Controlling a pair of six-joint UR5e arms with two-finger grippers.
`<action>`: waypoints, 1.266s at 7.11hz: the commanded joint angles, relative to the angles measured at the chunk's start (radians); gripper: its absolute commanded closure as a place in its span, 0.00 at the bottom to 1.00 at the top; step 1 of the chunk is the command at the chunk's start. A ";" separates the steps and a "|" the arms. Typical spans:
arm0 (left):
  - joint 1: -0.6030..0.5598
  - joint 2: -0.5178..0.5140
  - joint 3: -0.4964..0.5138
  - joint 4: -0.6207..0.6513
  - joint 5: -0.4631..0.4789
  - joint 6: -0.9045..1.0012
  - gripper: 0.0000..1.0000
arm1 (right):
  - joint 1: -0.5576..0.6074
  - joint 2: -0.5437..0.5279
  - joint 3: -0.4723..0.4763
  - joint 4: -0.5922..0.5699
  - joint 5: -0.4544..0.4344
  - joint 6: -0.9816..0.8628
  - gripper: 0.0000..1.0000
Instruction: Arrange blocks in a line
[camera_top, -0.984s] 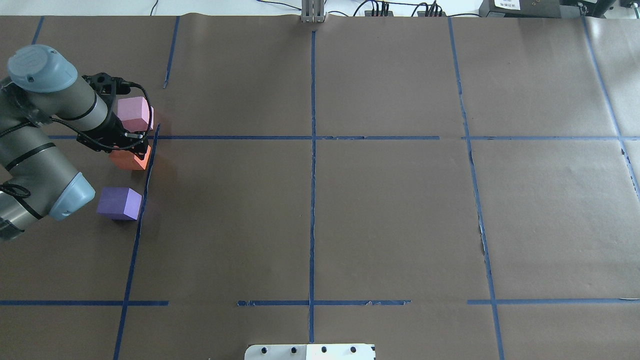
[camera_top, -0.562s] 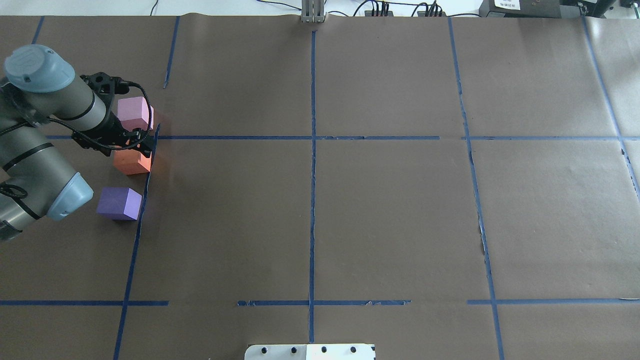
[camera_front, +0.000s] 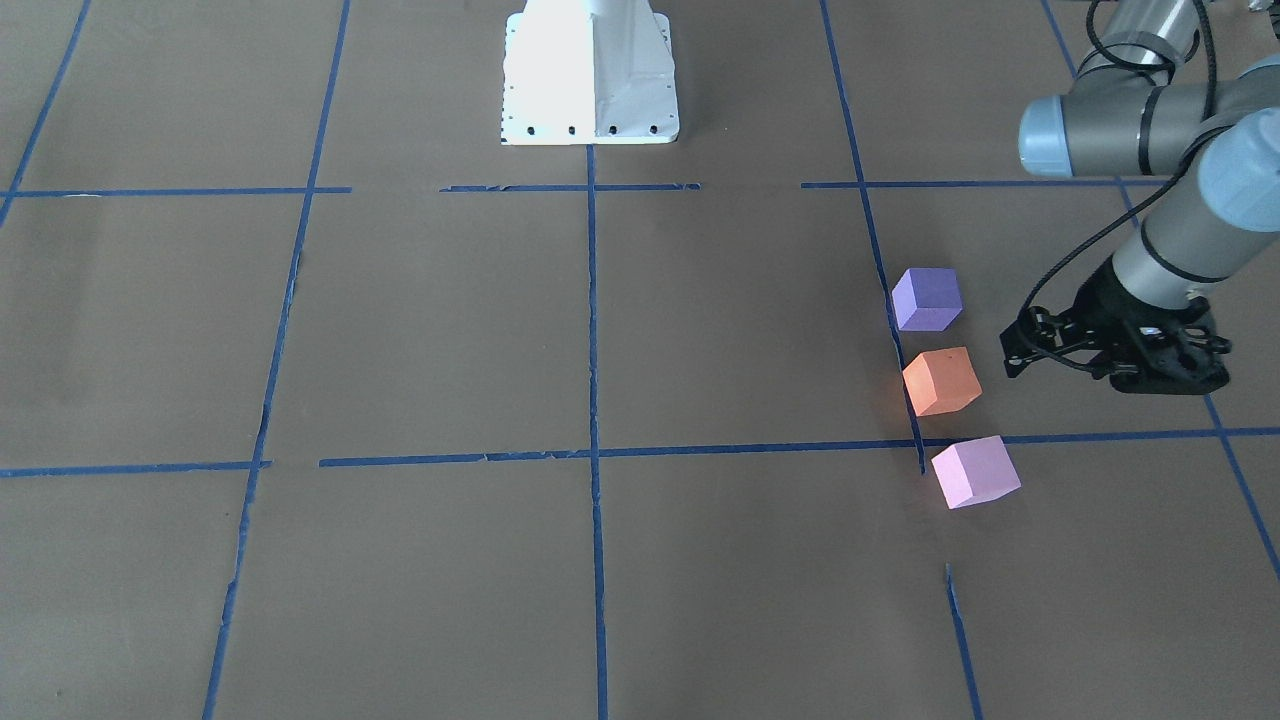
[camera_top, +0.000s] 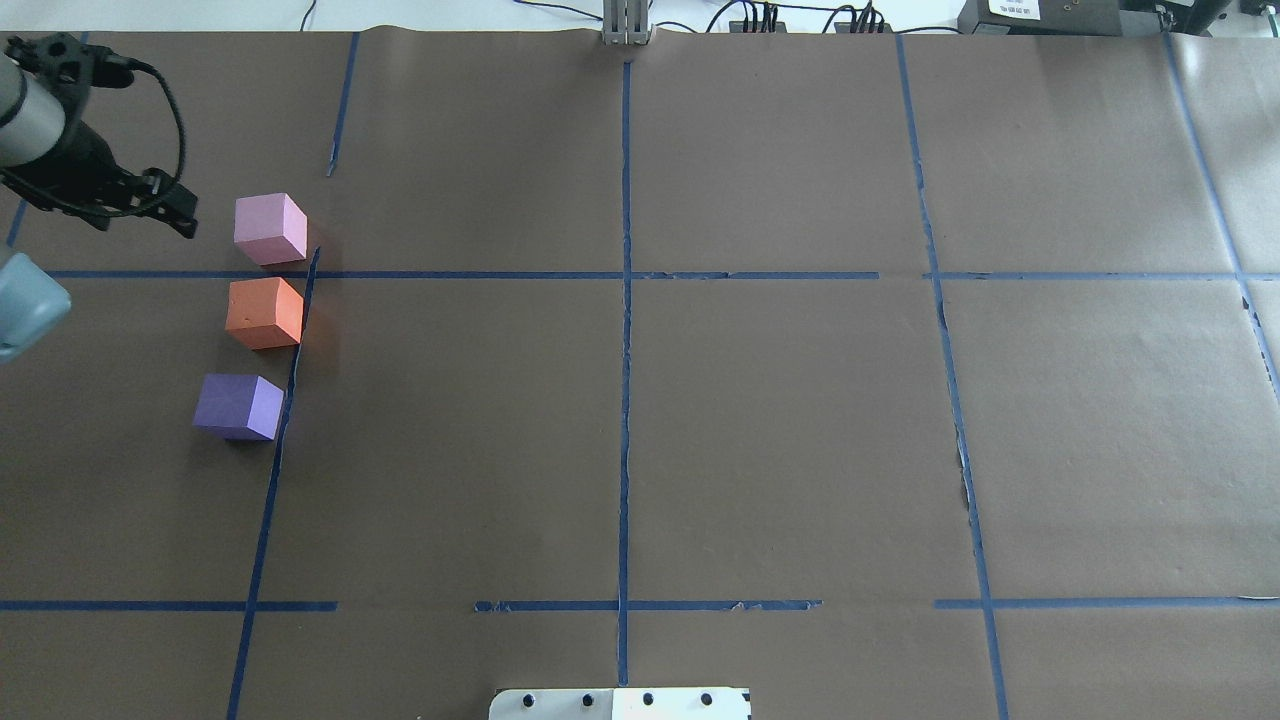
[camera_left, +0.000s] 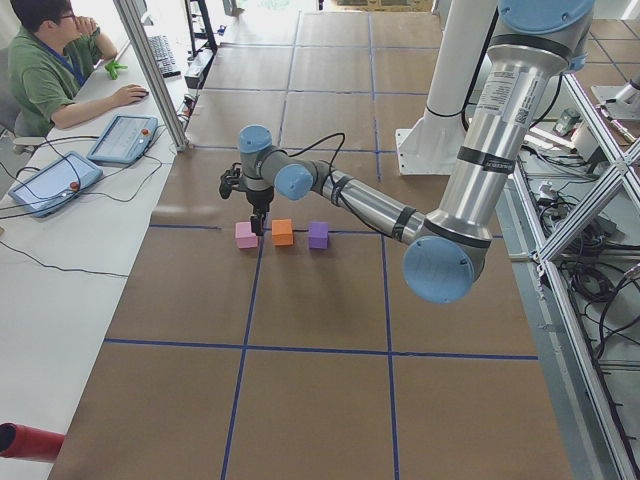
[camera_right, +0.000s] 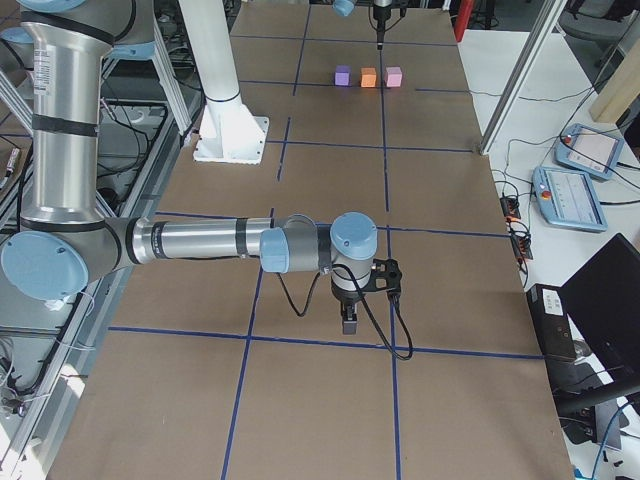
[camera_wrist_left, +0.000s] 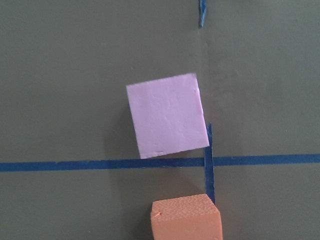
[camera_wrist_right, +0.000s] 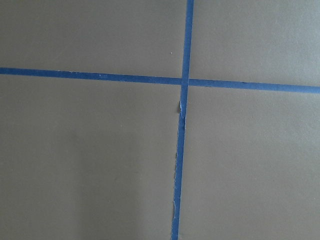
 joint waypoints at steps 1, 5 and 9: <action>-0.200 0.122 0.008 0.068 0.000 0.411 0.00 | 0.000 0.000 0.002 0.000 0.000 0.000 0.00; -0.407 0.213 0.155 0.057 -0.082 0.707 0.00 | 0.000 0.000 0.000 0.000 0.000 0.000 0.00; -0.407 0.213 0.152 0.056 -0.096 0.698 0.00 | 0.000 0.000 0.000 0.000 0.000 0.000 0.00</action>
